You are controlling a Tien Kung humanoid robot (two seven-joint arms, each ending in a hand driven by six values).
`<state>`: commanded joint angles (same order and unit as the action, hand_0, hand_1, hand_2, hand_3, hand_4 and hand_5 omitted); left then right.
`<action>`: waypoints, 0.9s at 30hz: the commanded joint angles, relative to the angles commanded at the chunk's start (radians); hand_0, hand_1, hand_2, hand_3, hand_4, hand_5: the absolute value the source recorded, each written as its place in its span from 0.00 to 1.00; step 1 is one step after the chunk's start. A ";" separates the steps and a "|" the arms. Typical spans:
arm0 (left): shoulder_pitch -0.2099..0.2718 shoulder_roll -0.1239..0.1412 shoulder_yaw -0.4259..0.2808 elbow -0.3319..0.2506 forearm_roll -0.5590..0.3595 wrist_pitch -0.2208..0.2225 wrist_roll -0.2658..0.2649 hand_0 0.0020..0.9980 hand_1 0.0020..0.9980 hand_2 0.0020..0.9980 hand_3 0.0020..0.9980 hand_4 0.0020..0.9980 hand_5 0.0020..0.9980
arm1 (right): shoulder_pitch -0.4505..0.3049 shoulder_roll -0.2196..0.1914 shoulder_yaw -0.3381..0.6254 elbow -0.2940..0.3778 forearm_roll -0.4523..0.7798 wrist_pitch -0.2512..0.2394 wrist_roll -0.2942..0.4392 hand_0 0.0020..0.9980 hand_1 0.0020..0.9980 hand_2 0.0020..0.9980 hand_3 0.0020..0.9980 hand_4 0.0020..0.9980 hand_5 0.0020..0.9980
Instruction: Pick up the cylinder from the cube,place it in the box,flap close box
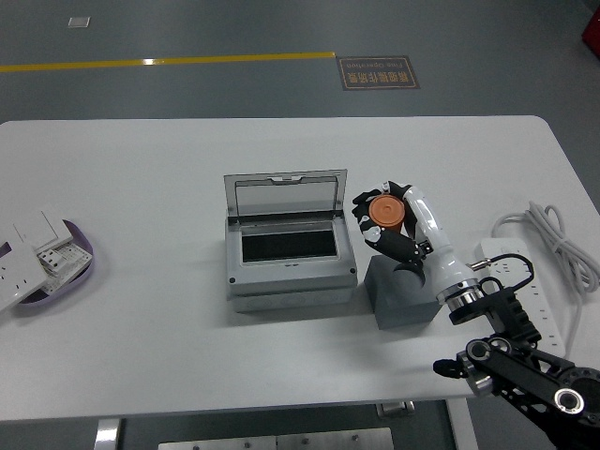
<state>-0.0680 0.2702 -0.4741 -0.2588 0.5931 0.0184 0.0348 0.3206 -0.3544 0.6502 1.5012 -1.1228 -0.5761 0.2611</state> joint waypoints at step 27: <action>-0.006 0.008 0.075 -0.003 -0.029 0.000 0.006 0.59 0.62 0.62 0.63 0.68 0.21 | 0.334 0.157 -0.281 -0.089 -0.829 0.339 -0.746 0.06 0.21 0.37 0.31 0.03 0.00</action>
<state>-0.0742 0.2786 -0.3987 -0.2621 0.5641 0.0184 0.0407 0.6550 -0.1972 0.3688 1.4123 -1.9521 -0.2373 -0.4848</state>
